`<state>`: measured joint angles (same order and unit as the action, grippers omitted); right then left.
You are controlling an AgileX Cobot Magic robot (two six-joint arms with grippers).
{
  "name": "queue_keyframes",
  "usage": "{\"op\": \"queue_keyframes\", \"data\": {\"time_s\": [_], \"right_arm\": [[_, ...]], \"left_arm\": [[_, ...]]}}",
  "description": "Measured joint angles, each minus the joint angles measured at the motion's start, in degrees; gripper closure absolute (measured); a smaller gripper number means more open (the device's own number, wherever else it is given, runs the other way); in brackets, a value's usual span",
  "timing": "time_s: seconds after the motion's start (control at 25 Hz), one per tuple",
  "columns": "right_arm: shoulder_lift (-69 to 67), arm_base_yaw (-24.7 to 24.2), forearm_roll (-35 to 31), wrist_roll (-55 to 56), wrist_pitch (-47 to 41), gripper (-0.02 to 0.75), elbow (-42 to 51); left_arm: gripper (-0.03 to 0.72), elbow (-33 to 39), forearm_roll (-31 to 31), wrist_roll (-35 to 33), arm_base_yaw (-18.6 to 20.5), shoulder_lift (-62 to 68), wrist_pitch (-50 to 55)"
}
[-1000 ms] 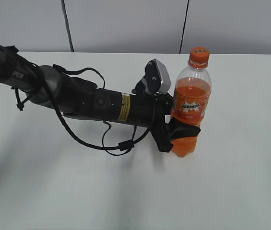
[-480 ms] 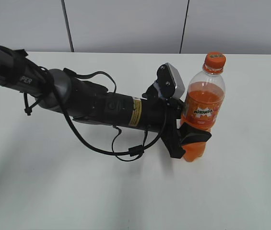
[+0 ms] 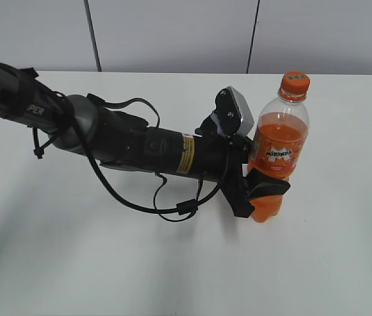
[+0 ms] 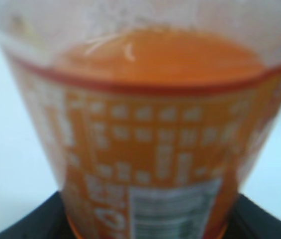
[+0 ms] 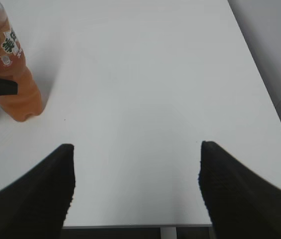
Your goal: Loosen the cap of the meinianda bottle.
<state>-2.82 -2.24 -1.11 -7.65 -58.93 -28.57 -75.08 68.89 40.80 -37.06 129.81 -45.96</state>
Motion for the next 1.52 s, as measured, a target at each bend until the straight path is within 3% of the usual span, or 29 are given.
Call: {"op": "queue_keyframes", "data": {"time_s": [0.32,0.68,1.36,1.52], "right_arm": [[-20.7,0.0,0.0,2.3,-2.4,0.168,-11.4],[-44.3,0.0,0.0,3.1,-10.3,0.309,-28.4],[-72.7,0.0,-1.9,3.6,-10.6,0.319,-45.9],[-75.8,0.0,-5.4,3.2,-10.6,0.319,-48.8]], "left_arm": [[0.298,0.0,0.0,0.0,0.0,0.0,0.0],[0.298,0.0,0.0,0.0,0.0,0.0,0.0],[0.298,0.0,0.0,0.0,0.0,0.0,-0.1],[0.298,0.0,0.0,0.0,0.0,0.0,-0.1]]}}
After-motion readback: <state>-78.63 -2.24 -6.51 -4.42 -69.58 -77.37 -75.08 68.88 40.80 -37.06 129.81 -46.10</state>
